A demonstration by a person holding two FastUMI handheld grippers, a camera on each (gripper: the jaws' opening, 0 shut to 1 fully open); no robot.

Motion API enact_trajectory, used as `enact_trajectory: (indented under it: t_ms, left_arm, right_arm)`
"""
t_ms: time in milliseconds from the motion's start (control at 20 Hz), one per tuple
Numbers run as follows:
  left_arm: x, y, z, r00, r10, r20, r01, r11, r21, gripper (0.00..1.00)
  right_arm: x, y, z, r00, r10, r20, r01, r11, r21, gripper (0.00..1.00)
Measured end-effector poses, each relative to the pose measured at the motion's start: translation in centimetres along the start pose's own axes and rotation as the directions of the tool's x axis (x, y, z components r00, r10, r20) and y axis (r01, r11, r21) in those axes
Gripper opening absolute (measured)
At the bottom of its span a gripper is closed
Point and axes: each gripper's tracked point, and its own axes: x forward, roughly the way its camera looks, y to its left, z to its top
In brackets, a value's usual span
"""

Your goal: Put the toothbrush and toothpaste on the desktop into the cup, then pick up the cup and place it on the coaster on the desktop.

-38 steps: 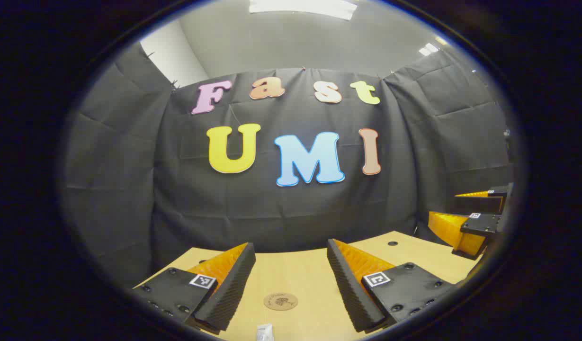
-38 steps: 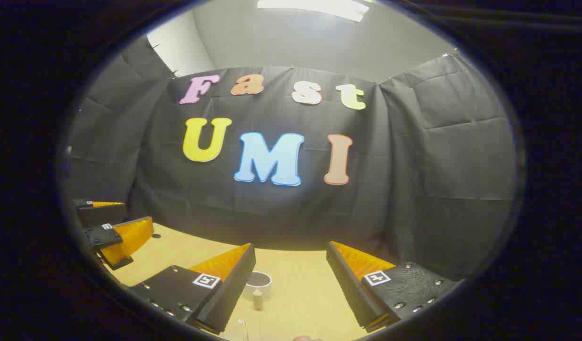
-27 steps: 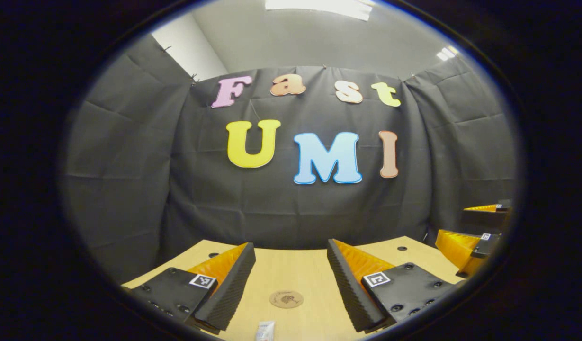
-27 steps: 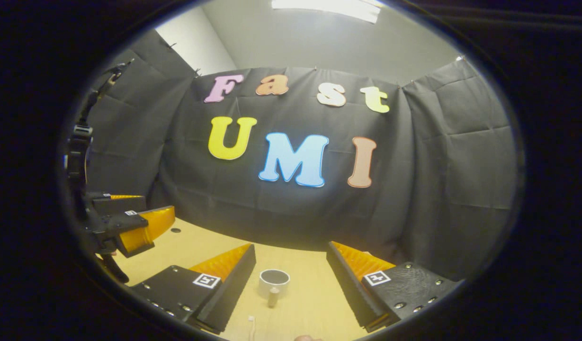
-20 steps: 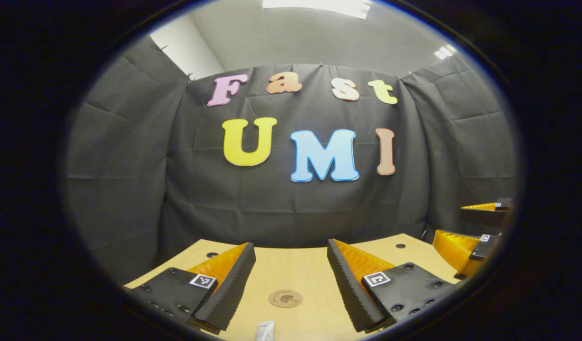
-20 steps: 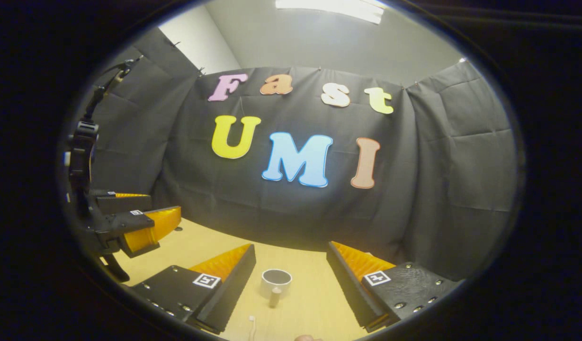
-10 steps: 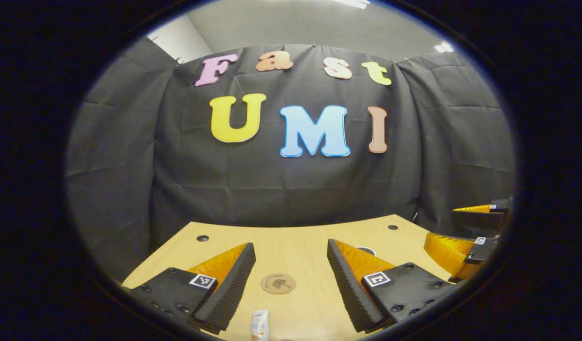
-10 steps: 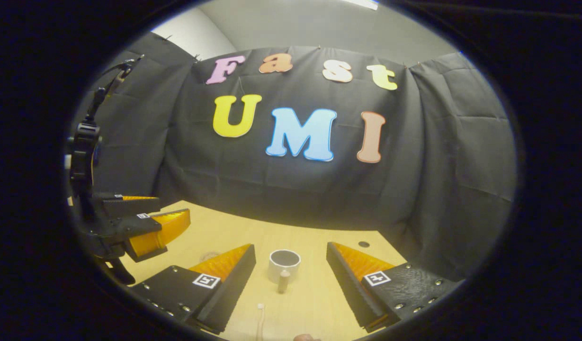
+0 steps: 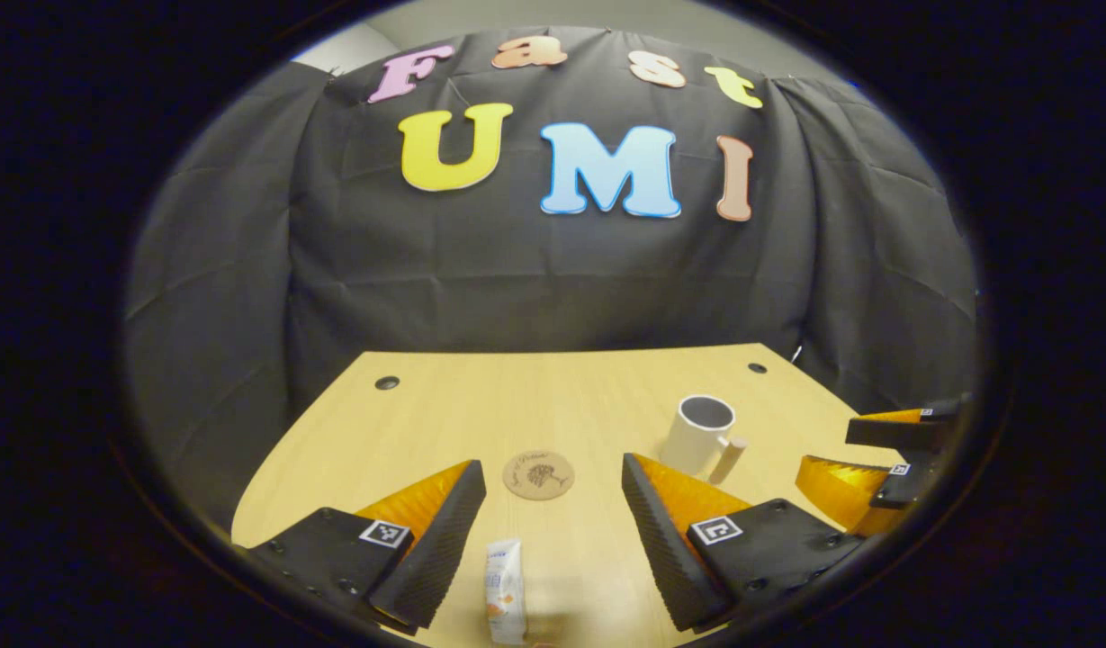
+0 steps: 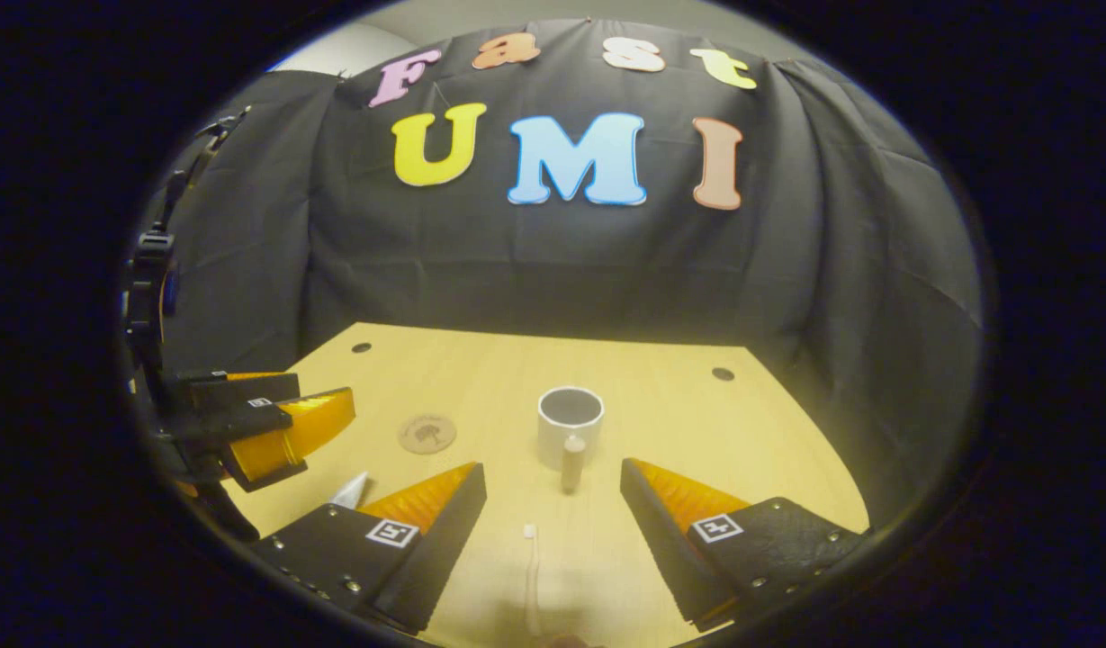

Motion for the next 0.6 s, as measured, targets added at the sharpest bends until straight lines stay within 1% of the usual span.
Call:
enact_trajectory:
  t_ms: [100,250,400,500,600]
  left_arm:
    - [0.3,0.2,-1.3,0.999,-0.001,-0.052,0.001,1.0,-0.004,0.99]
    - [0.8,0.3,-3.5,0.991,-0.007,-0.137,0.005,1.0,-0.015,0.97]
    - [1.1,0.2,-5.6,0.978,-0.017,-0.209,0.014,1.0,-0.017,0.97]
    - [1.1,0.6,-7.4,0.962,-0.018,-0.274,0.011,1.0,-0.026,0.97]
    - [1.4,1.1,-9.0,0.94,-0.018,-0.341,0.006,0.999,-0.039,0.97]
  right_arm:
    - [0.7,0.2,-1.7,0.998,0.005,-0.069,-0.005,1.0,0.008,0.94]
    - [1.4,0.5,-4.1,0.985,0.023,-0.17,-0.019,0.999,0.029,0.95]
    - [1.8,1.3,-6.1,0.963,0.069,-0.259,-0.049,0.995,0.082,0.95]
    - [2.2,1.7,-7.4,0.947,0.086,-0.311,-0.057,0.993,0.1,0.95]
    - [1.9,1.7,-9.5,0.919,0.094,-0.384,-0.057,0.993,0.106,0.96]
